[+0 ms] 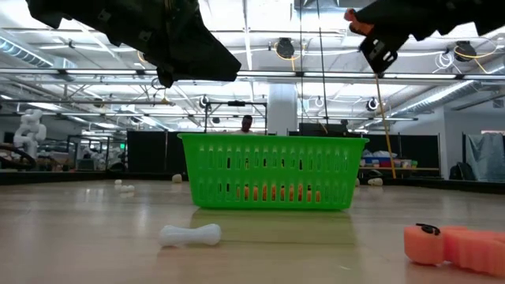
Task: Sort Halloween decoration
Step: Put the orange skeleton toy into the green basket
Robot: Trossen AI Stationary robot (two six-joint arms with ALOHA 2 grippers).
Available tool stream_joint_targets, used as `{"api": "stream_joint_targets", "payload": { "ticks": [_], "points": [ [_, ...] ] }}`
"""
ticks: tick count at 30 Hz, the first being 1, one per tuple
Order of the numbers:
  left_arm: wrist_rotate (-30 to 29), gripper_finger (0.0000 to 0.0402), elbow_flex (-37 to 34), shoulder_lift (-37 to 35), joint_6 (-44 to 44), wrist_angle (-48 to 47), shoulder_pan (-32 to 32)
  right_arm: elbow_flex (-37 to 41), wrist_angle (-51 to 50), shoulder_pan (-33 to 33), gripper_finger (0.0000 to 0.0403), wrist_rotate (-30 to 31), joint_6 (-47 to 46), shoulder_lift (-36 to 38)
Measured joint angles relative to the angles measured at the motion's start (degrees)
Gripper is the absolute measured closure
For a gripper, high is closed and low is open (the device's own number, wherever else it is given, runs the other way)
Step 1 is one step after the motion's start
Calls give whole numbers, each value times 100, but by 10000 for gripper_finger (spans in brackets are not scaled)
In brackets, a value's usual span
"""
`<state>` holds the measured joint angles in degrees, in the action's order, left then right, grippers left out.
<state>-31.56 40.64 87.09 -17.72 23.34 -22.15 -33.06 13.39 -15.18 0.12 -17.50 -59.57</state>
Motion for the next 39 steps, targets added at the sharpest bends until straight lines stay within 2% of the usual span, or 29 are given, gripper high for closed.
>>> {"api": "stream_joint_targets", "payload": {
  "ticks": [12,15,25,31,39],
  "points": [
    [7,268,0,0,-6,-64,-1,-1029,-675,-361,386,12,-2,-1478],
    [27,268,0,0,-11,-178,0,-1351,-1010,-409,386,199,-72,-1821],
    [120,268,2,0,-155,-366,-11,-2312,-1906,-440,386,334,-153,-2917],
    [156,268,2,0,-288,-506,-11,-2848,-2301,-440,386,640,-135,-3639],
    [167,268,0,0,-306,-682,-99,-3274,-2739,-440,384,736,-151,-4334]
  ]
}}
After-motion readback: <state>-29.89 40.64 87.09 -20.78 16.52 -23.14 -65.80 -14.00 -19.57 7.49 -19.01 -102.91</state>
